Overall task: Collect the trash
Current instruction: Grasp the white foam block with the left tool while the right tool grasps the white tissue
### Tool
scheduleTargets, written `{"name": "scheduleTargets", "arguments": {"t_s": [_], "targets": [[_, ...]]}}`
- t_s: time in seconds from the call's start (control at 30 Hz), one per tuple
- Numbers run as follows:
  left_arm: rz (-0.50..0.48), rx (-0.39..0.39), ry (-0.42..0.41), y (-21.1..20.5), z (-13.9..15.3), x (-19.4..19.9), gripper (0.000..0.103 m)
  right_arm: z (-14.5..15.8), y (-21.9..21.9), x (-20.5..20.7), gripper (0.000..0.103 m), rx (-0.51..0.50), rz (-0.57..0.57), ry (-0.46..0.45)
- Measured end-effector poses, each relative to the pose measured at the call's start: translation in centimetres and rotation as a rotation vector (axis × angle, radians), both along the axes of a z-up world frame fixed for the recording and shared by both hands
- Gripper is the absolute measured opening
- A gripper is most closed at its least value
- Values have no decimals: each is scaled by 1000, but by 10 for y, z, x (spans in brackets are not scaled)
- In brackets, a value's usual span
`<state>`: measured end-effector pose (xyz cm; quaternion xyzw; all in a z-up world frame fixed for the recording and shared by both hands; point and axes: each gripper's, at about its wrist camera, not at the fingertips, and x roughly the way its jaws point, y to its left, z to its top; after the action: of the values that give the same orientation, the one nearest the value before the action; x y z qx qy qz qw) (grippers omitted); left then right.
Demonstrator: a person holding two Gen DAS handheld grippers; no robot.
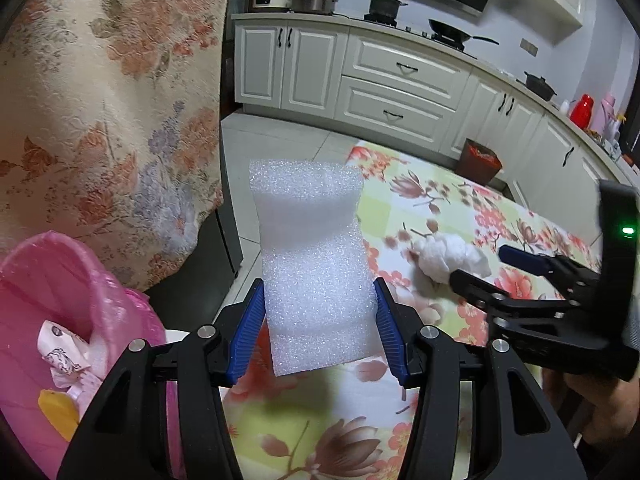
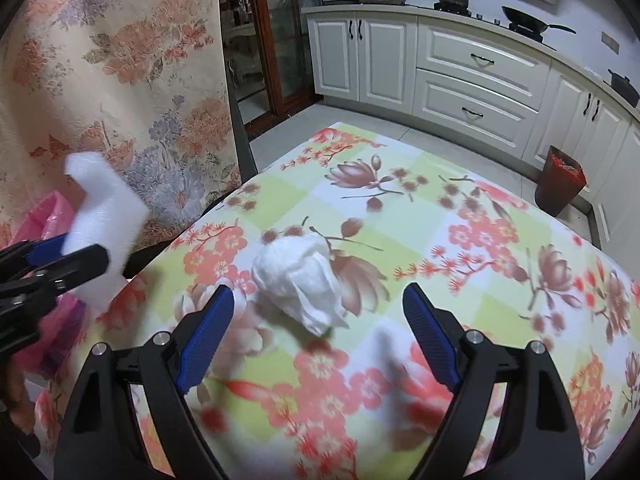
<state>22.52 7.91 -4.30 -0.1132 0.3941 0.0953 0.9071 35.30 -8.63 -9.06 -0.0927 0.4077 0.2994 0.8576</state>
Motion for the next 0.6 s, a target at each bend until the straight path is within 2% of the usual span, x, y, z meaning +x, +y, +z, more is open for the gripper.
{"name": "scheduleTargets", "arguments": {"t_s": [0.13,0.23,0.3,0.4,0.6], "targets": [[-1,-4,-16,4,7,-6,49,-6,12,8,73,-17,6,14],[3,-2,-21,6,9,-9,49,-13,19,14,61,-34,8,29],[3,-3,-21,7,9,-12,49,-15,21,15,38,-41,12,40],[3,-4,-23,7,10,-16,49,-13,19,12,34,-26,8,46],[5,-5,-47,7,22,-31,49,7,11,-8,33,6,-1,18]]}}
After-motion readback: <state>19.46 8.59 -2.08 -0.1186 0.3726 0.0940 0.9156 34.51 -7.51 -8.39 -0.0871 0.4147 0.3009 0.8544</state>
